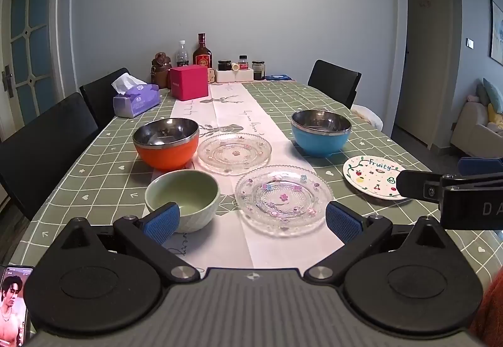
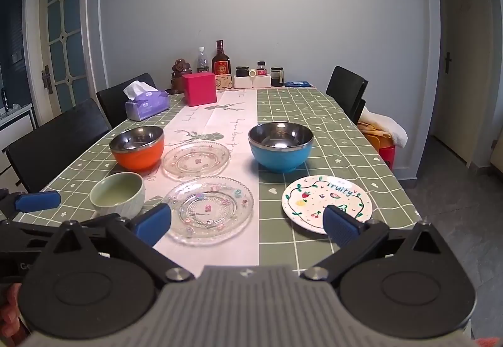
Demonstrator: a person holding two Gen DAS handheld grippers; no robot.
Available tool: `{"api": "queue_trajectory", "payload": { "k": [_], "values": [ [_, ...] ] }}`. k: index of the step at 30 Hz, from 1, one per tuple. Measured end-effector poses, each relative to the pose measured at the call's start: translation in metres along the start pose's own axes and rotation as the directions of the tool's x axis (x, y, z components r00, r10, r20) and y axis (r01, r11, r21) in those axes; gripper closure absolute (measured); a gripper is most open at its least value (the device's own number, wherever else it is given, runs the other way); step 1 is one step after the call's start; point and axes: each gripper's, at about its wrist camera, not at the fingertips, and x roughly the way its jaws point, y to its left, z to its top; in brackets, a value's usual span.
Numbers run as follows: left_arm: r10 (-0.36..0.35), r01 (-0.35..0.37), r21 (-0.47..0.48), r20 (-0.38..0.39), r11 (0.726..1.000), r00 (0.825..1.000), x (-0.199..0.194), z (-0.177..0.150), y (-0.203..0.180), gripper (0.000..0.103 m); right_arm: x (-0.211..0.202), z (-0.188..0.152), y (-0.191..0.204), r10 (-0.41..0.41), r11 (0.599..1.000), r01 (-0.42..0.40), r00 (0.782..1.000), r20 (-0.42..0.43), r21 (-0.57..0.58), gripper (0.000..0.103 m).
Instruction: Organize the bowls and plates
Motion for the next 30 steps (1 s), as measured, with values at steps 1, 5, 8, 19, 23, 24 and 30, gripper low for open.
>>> {"api": "queue_trajectory", "payload": {
  "k": [1, 5, 8, 19, 23, 24, 30],
  "values": [
    [-0.004, 0.004, -0.006, -0.006, 1.000, 1.000, 0.0001, 0.0001, 0.0003, 0.000, -0.0010, -0.0013, 0.0014, 0.000, 1.000, 0.000, 1.000, 0.001, 0.001, 0.003],
    [-0.001, 0.001, -0.001, -0.006, 1.000, 1.000, 0.0002, 0.0001, 0.0001, 0.000, 0.0001, -0.0055, 0.0043, -0.001, 1.000, 0.001, 1.000, 0.001, 0.003, 0.003],
    [-0.001, 0.001, 0.000, -0.006, 1.000, 1.000, 0.0002, 0.0001, 0.0002, 0.000, 0.0022, -0.0007, 0.0016, 0.004, 1.000, -0.004, 1.000, -0.012, 0.007, 0.003],
    [0.002, -0.002, 0.004, -0.007, 1.000, 1.000, 0.0003, 0.0000, 0.0000, 0.000, 0.0025, -0.0011, 0.0019, 0.006, 1.000, -0.006, 1.000, -0.019, 0.010, 0.003],
    [0.001, -0.001, 0.004, -0.009, 1.000, 1.000, 0.0004, 0.0000, 0.0001, 0.000, 0.0027, -0.0004, 0.0016, 0.007, 1.000, -0.007, 1.000, -0.021, 0.010, 0.003],
    [0.000, 0.000, 0.003, -0.010, 1.000, 1.000, 0.0004, 0.0000, 0.0003, 0.000, 0.0027, -0.0003, 0.0016, 0.007, 1.000, -0.007, 1.000, -0.022, 0.010, 0.003],
    [0.001, -0.001, 0.004, -0.010, 1.000, 1.000, 0.0004, 0.0000, 0.0003, 0.000, 0.0029, 0.0003, 0.0015, 0.008, 1.000, -0.008, 1.000, -0.023, 0.011, 0.003]
  ]
}}
